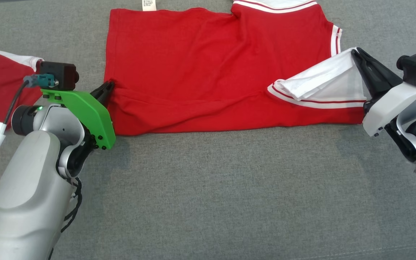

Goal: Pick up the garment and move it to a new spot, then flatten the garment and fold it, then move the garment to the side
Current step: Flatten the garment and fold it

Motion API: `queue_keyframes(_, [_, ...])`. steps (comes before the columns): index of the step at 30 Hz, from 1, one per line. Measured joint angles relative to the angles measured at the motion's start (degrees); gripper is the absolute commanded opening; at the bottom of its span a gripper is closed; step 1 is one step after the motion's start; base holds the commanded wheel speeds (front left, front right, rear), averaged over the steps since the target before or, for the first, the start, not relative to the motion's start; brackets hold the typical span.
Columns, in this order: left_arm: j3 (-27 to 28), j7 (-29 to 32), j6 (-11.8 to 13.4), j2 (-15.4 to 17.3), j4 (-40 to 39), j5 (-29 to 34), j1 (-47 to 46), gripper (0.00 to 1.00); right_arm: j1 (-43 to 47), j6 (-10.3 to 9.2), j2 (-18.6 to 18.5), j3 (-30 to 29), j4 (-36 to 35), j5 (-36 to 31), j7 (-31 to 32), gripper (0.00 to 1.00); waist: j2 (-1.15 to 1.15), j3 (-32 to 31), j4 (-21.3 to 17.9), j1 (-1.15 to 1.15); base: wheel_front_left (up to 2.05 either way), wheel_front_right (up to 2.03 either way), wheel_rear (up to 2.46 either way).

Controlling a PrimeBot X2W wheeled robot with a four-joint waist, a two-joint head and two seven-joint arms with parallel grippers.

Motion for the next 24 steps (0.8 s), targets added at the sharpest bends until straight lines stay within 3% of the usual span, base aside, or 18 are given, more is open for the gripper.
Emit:
queue_keyframes(21, [-0.4, 1.5, 0.4, -1.2, 8.9, 0.9, -4.2, 0.02, -4.4, 0.00, -0.8, 3.4, 4.6, 2.3, 0.3, 0.00, 0.00, 1.9, -0.5, 0.00, 0.00, 0.00, 0.00])
queue_keyframes(22, [-0.3, 1.3, 0.4, -1.3, 9.2, 0.9, -4.5, 0.13, -4.7, 0.00, -0.8, 3.7, 5.0, 2.3, 0.3, 0.10, 0.00, 2.1, -0.4, 0.00, 0.00, 0.00, 0.00])
queue_keyframes(23, [-0.2, 0.7, 0.4, -1.4, 9.3, 0.9, -4.7, 0.35, -4.9, 0.00, -0.7, 4.0, 5.4, 2.3, 0.3, 0.33, 0.00, 2.2, -0.3, 0.00, 0.00, 0.00, 0.00])
queue_keyframes(24, [-0.1, 0.2, 0.4, -1.4, 9.3, 0.9, -5.0, 0.67, -5.1, 0.00, -0.7, 4.1, 5.6, 2.3, 0.2, 0.51, 0.00, 2.3, -0.2, 0.00, 0.00, 0.00, 0.00])
